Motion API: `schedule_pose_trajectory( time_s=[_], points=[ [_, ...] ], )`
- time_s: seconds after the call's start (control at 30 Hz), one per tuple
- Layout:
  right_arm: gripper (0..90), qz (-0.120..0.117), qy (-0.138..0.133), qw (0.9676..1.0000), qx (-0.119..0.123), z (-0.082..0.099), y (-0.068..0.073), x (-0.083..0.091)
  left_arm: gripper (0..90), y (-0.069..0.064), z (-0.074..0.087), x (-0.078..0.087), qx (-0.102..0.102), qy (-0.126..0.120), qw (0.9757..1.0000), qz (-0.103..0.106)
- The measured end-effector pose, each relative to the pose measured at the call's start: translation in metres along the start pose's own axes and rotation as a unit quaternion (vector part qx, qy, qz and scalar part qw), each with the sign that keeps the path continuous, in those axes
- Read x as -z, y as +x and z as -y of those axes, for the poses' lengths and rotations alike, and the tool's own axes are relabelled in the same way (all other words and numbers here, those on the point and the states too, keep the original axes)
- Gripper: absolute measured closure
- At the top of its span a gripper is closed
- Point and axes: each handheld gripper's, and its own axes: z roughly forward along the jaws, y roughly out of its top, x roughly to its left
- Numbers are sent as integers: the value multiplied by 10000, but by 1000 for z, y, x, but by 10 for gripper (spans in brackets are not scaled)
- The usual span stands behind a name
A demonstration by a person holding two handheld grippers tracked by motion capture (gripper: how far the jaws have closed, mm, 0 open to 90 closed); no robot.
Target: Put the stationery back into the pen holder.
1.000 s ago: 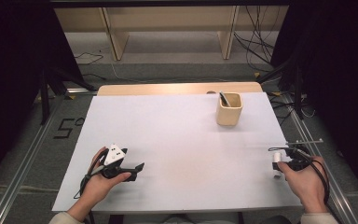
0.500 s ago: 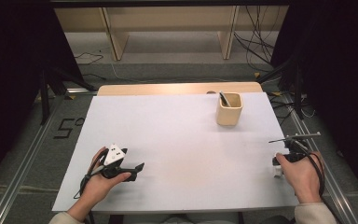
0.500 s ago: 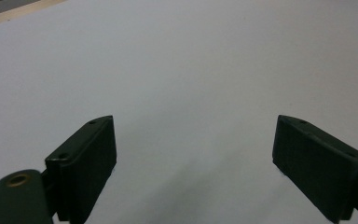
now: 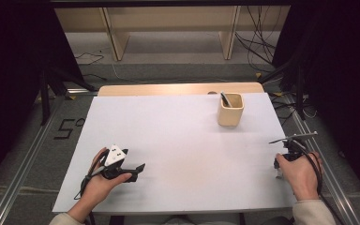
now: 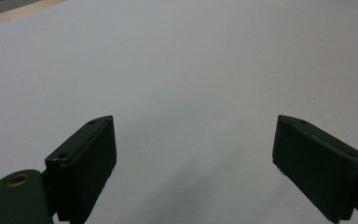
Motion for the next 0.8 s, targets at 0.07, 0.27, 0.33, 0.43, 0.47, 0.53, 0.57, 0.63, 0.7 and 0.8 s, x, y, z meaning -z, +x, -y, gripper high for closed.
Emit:
schedule_pose_trajectory(
  time_s=[0.07,0.27,0.33,0.43,0.47,0.53,0.57,0.63,0.7,0.8],
  points=[
    [644,33,93,9999,-29,0,0,-1,134,0,0,0,-3,0,10000,0],
    [649,64,161,9998,-33,-1,2,-5,134,0,0,0,-1,-2,10000,-1],
    [652,71,180,9998,-37,-2,2,-6,134,0,0,0,1,0,10000,1],
    [657,104,213,9997,-26,-2,2,-7,134,0,0,0,-3,1,10000,2],
    [658,103,218,9997,-26,-2,3,-7,134,0,0,0,-1,1,10000,2],
    [660,136,243,9996,2,-2,3,-8,134,0,0,0,-1,1,10000,-1],
    [661,147,266,9995,-12,-2,4,-8,134,0,0,0,-2,-1,10000,0],
    [662,156,265,9995,-4,-2,4,-9,134,0,0,0,-5,-1,10000,-1],
    [664,165,273,9995,0,-2,4,-9,134,0,0,0,-3,-2,10000,0],
    [667,179,286,9994,9,-3,4,-9,134,0,0,0,-3,0,10000,-1]
  ],
)
